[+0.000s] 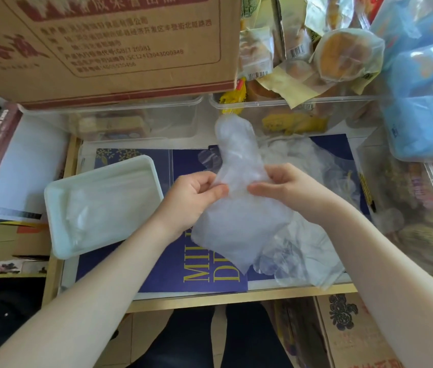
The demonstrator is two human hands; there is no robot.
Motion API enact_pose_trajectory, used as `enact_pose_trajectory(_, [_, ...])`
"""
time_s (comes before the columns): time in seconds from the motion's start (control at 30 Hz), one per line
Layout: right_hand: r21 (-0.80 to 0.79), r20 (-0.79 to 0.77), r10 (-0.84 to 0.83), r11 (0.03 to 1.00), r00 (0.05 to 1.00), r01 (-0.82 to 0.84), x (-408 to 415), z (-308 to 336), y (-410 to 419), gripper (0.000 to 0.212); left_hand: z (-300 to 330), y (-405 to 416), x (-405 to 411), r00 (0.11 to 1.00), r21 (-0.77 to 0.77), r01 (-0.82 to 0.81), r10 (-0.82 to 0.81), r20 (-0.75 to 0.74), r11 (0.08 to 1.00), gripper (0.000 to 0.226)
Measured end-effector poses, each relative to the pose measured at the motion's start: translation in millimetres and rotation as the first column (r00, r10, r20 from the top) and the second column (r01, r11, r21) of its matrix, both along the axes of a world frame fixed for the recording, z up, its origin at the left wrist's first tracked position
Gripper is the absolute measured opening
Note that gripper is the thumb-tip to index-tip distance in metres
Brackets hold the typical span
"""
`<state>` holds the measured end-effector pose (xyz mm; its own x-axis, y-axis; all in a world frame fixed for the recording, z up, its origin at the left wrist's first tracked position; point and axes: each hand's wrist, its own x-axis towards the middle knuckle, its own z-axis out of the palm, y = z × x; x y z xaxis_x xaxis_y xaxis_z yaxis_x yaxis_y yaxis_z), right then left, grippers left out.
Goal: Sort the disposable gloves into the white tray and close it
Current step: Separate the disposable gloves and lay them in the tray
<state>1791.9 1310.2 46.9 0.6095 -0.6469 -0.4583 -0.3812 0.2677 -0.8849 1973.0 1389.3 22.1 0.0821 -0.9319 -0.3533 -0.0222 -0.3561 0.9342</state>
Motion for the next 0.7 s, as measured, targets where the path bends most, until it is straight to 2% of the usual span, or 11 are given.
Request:
enact_pose_trajectory(0.1, [0.089,0.099,-0.226,0.972,0.969,0.218,-5.2,-9.5,0.9,0.014,-1.7,4.9,3.6,0.985,0.038,-0.125,0.128,-0.119,0.991,0.013])
enact_pose_trajectory(0.17, [0.046,0.087,-0.311,0.95,0.947,0.308,-0.6,-16.2,3.5,0.004,-3.8,7.7,5.4,0.977,0.06,-0.161,0.168,-0.128,0.985,0.01])
enact_pose_trajectory(0.23, [-0.059,0.07,-0.318,0.945,0.945,0.322,6.4,-20.9,5.7,0.031,-4.3,9.2,5.2,0.976,0.079,-0.17,0.179,-0.126,0.982,0.007])
enact_pose_trajectory(0.33, [-0.363,0.038,-0.15,0.919,0.988,0.154,14.4,-14.5,5.0,0.05,-2.9,9.0,5.5,0.972,0.094,-0.18,0.192,-0.138,0.979,0.005])
enact_pose_trajectory(0.43, [-0.62,-0.099,0.078,0.775,0.992,-0.123,20.7,-10.2,0.5,0.047,1.3,8.6,5.8,0.969,0.086,-0.177,0.189,-0.16,0.981,0.009])
enact_pose_trajectory(0.5, [-0.685,-0.182,0.137,0.693,0.974,-0.226,25.8,-13.7,-0.6,0.046,2.7,9.2,6.5,0.97,0.075,-0.17,0.18,-0.161,0.983,0.01])
enact_pose_trajectory(0.53, [-0.69,-0.191,0.122,0.69,0.974,-0.221,29.2,-14.3,0.3,0.046,3.2,9.5,6.9,0.971,0.072,-0.169,0.179,-0.16,0.983,0.01])
enact_pose_trajectory(0.6, [-0.612,-0.101,0.019,0.787,0.995,-0.077,35.6,-14.1,4.3,0.042,2.4,11.1,8.9,0.968,0.064,-0.179,0.187,-0.164,0.982,0.009])
enact_pose_trajectory(0.67, [-0.418,0.039,-0.084,0.904,0.996,0.093,41.8,-14.2,8.0,0.034,1.4,13.1,11.4,0.961,0.047,-0.203,0.209,-0.182,0.978,0.009])
enact_pose_trajectory(0.7, [-0.333,0.086,-0.116,0.933,0.989,0.139,45.3,-14.2,9.6,0.031,1.0,14.0,12.9,0.956,0.035,-0.217,0.22,-0.192,0.975,0.011])
